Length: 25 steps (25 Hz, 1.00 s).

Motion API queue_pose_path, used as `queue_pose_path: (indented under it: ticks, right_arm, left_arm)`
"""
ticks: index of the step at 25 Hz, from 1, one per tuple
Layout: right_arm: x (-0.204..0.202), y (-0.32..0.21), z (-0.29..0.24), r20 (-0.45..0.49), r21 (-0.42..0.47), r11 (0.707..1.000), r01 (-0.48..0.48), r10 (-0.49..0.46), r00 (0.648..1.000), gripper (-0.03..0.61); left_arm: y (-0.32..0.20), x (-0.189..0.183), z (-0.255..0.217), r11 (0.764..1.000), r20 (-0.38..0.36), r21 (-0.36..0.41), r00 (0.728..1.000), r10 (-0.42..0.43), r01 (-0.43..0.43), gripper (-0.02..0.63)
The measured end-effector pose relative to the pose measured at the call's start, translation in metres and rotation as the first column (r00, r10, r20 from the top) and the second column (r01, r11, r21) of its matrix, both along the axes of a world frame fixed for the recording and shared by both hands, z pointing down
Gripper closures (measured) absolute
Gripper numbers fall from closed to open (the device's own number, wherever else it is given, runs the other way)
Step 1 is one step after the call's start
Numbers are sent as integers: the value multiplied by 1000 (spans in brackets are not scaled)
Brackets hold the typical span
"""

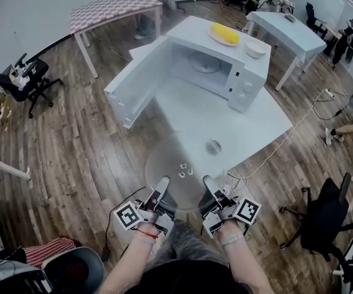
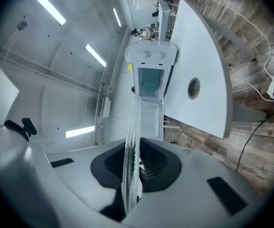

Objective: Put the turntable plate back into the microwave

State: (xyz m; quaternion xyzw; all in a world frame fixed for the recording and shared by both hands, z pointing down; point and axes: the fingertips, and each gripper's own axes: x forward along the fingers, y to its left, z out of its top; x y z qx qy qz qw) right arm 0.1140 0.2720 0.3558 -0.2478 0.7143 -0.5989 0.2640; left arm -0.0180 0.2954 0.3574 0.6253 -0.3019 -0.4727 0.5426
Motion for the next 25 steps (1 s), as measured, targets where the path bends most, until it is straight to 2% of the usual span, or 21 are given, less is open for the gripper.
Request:
queue_pose_path:
  ticks: [10,25]
  right_arm:
    - [-5,-68,10,6,-14,1000,5,-5,1000,537]
    - [-9,-103,22,-3,-46,999,9,-10,1000,538]
  left_arm:
    - [-67,-5,11,1000,2,-18,1000,-9,9,578]
    - [-100,-8,22,998,5,-50,1000,-29,29,578]
